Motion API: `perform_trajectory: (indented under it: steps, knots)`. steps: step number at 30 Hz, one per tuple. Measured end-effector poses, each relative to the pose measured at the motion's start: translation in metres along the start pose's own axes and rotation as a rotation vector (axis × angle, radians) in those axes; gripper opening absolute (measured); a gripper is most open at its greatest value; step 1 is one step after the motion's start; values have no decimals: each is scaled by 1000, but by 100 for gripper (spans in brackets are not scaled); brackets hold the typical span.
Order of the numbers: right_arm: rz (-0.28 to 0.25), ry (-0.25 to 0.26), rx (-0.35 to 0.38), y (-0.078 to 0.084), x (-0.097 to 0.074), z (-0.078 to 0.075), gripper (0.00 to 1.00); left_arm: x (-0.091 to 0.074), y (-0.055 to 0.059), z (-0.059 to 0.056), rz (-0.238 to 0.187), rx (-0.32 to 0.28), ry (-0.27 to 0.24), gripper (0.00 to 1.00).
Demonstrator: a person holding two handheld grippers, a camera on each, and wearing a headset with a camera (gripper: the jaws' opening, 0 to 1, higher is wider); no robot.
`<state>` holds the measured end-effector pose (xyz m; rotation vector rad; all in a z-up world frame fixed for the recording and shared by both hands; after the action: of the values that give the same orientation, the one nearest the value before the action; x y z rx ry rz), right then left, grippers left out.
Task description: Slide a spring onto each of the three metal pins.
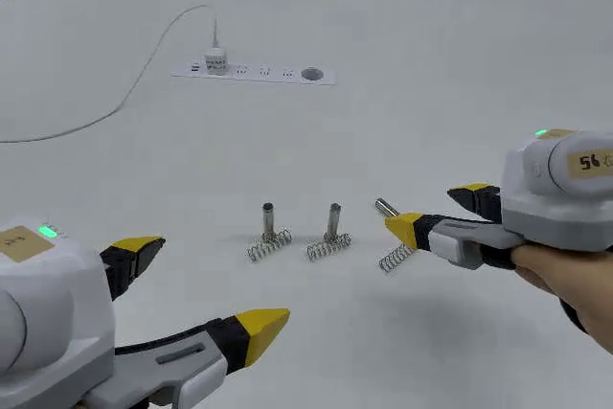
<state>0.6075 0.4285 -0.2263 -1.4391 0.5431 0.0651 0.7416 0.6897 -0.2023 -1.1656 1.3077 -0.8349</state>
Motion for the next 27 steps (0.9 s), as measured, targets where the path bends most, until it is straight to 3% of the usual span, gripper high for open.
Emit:
perform_trajectory:
  steps: [27]
  knots:
    - [37, -51, -56, 15, 55, -10, 28, 10, 1, 4, -17, 10, 8, 78]
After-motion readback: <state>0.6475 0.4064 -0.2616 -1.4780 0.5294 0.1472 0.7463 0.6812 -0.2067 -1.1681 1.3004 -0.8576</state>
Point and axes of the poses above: the centre of the closed fingertips' face, and the gripper's own axes: x roughly forward along the fingers, z roughly to its left, y roughly out of its underside, the point moved 9 cm from there along -x, roughly backward along the fingers, and after that the axes turned 10 degrees about -z, right-handed, at the moved point
